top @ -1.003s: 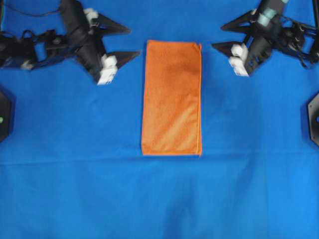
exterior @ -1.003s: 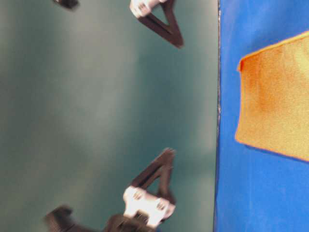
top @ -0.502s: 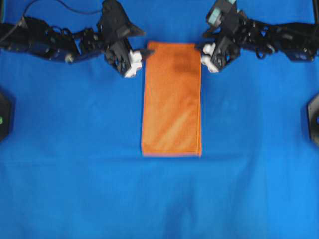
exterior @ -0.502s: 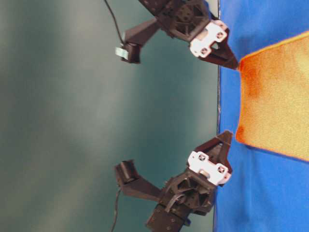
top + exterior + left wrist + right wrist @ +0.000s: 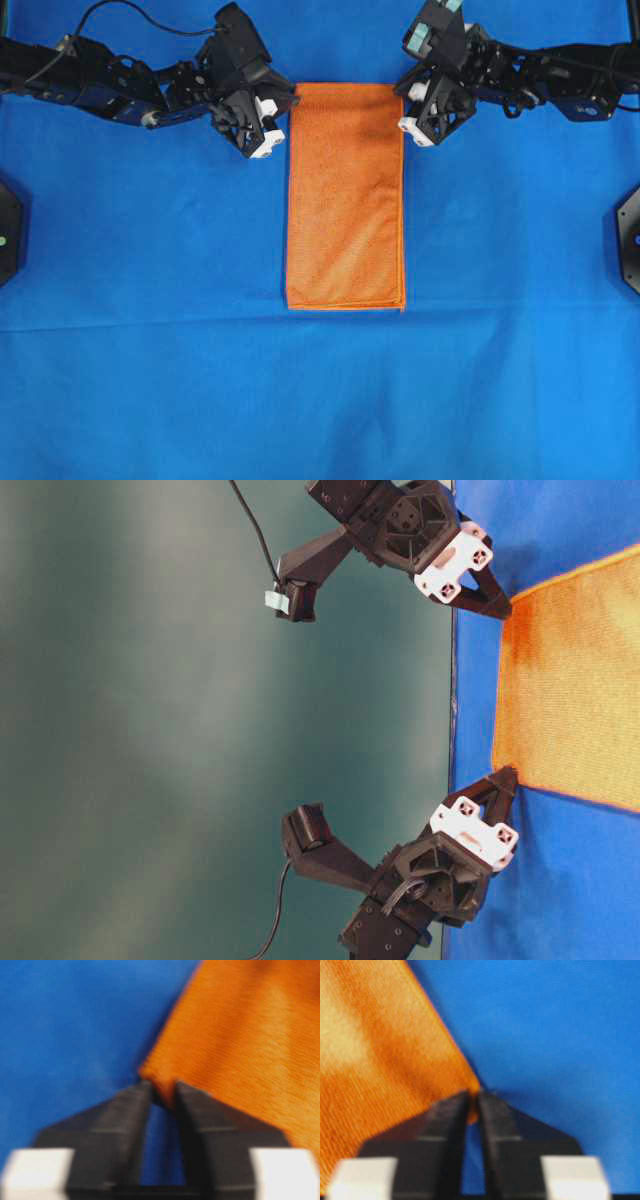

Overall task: Fold a vertical towel.
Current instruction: 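Move both grippers to the towel's top corners, left and right, then close both grippers on the top corners and lift the edge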

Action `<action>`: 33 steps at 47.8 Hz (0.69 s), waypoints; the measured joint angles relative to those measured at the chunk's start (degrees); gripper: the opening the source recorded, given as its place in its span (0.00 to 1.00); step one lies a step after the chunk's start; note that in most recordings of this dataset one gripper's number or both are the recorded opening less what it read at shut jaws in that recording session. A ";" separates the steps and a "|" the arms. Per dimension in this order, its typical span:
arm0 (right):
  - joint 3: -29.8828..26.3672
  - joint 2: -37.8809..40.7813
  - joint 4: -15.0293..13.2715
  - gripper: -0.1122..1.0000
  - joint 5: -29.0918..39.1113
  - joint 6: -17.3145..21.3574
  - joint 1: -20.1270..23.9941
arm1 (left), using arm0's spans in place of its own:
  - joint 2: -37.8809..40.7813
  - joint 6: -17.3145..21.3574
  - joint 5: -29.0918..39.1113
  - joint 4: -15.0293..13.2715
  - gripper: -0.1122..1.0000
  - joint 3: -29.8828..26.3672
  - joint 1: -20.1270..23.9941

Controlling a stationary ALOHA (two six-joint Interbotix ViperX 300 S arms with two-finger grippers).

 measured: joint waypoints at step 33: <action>-0.09 -1.32 -0.18 0.12 0.35 0.09 -1.14 | -2.55 3.16 2.99 0.09 0.11 -0.62 1.23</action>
